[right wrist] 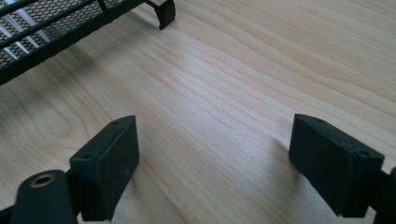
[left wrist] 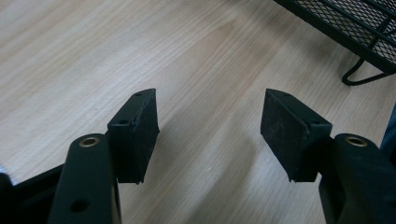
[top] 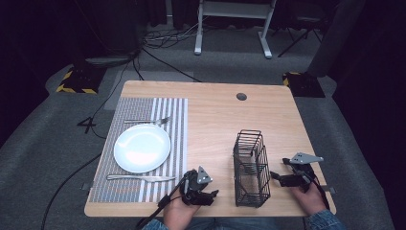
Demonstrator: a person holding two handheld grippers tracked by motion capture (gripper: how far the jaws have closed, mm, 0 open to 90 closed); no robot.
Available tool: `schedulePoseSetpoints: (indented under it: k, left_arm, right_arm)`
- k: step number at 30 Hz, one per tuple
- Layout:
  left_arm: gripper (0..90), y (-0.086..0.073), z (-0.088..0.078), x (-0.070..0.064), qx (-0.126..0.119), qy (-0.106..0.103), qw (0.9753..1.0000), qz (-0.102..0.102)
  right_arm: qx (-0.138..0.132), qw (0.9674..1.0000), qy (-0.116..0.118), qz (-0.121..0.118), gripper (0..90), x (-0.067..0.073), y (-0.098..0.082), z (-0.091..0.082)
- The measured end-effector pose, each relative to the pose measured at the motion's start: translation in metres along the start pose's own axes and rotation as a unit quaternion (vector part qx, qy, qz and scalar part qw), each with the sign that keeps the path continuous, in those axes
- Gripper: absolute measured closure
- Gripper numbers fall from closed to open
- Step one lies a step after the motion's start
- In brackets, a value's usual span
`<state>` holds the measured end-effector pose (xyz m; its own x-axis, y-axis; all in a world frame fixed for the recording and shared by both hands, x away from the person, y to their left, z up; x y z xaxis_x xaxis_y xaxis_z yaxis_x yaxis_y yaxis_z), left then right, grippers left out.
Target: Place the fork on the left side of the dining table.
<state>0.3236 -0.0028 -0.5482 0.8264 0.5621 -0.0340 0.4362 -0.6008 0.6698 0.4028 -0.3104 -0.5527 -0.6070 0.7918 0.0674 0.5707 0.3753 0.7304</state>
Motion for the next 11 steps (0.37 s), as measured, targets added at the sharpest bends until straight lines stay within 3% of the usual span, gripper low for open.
schedulePoseSetpoints:
  k: [5,7,11]
  left_arm:
    - [32.0,0.002,0.008,-0.004,-0.006,0.027,0.9990,0.035]
    - [25.1,0.003,0.011,-0.004,-0.015,0.026,0.9990,0.034]
    - [17.0,0.003,0.013,-0.001,-0.007,0.038,0.9991,0.019]
  right_arm:
    - [0.000,1.0000,0.000,0.000,16.2,0.000,0.000,0.000]
    - [0.000,1.0000,0.000,0.000,16.2,0.000,0.000,0.000]
    - [0.000,1.0000,0.000,0.000,16.3,0.000,0.000,0.000]
Point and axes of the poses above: each handheld gripper's, and its own axes: z roughly forward along the jaws, y roughly out of its top, x roughly to its left, the point moved 7 cm from there along z, roughly forward along the jaws, and after that the axes turned 6 degrees about z, right-handed, at the moved point
